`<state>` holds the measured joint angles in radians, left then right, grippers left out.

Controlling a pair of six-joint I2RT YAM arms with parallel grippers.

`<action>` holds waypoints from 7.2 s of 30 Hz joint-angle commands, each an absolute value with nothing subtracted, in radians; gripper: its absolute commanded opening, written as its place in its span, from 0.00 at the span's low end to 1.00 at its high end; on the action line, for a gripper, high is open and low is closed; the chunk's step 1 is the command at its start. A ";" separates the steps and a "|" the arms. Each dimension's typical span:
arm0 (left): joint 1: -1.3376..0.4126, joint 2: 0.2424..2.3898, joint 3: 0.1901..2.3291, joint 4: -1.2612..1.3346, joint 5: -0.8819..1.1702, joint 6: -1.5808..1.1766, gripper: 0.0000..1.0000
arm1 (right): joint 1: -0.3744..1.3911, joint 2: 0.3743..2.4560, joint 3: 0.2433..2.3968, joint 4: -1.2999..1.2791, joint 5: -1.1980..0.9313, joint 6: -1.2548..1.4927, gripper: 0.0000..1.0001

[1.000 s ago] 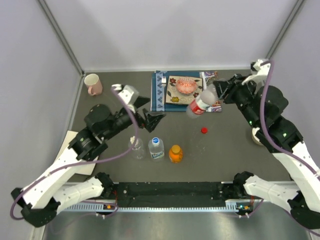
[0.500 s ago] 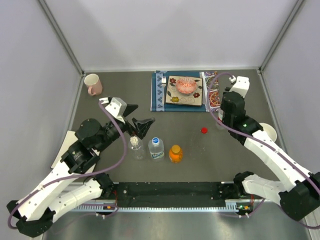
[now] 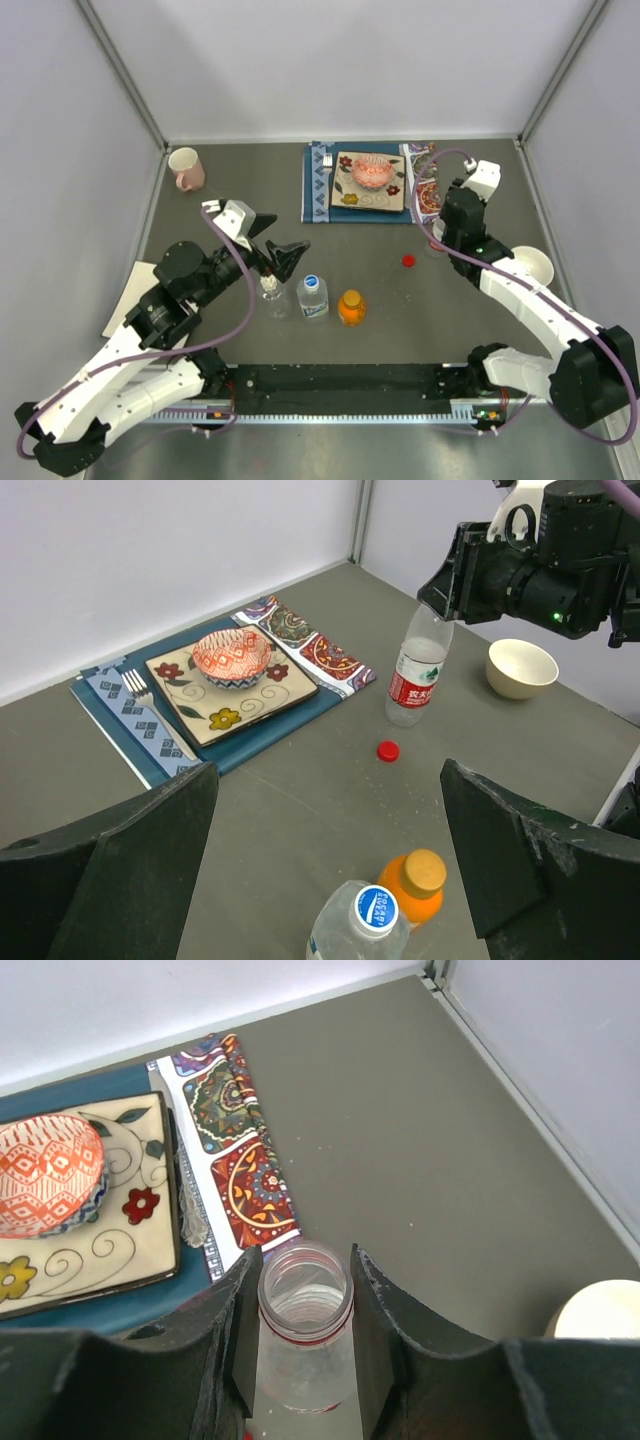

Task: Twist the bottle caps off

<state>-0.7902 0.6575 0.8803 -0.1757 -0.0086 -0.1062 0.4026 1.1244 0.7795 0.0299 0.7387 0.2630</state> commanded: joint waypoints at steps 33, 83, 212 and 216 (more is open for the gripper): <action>-0.790 0.689 0.879 -0.114 0.031 -0.138 0.99 | 0.393 1.132 0.868 -0.072 0.607 0.316 0.58; -0.788 0.736 0.923 -0.142 -0.107 -0.133 0.99 | 0.615 0.939 1.144 -0.377 0.365 0.270 0.77; -0.621 1.129 1.152 0.043 0.936 -0.308 0.53 | 0.695 1.118 1.477 -0.377 -0.436 0.612 0.26; -0.682 1.106 1.163 -0.058 0.741 -0.206 0.48 | 0.695 1.098 1.500 -0.402 -0.327 0.603 0.63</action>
<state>-0.6273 1.1370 1.1156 0.0185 0.9348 -0.3153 0.7021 1.1282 1.4792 -0.4160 -0.4301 0.6209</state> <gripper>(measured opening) 0.694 0.552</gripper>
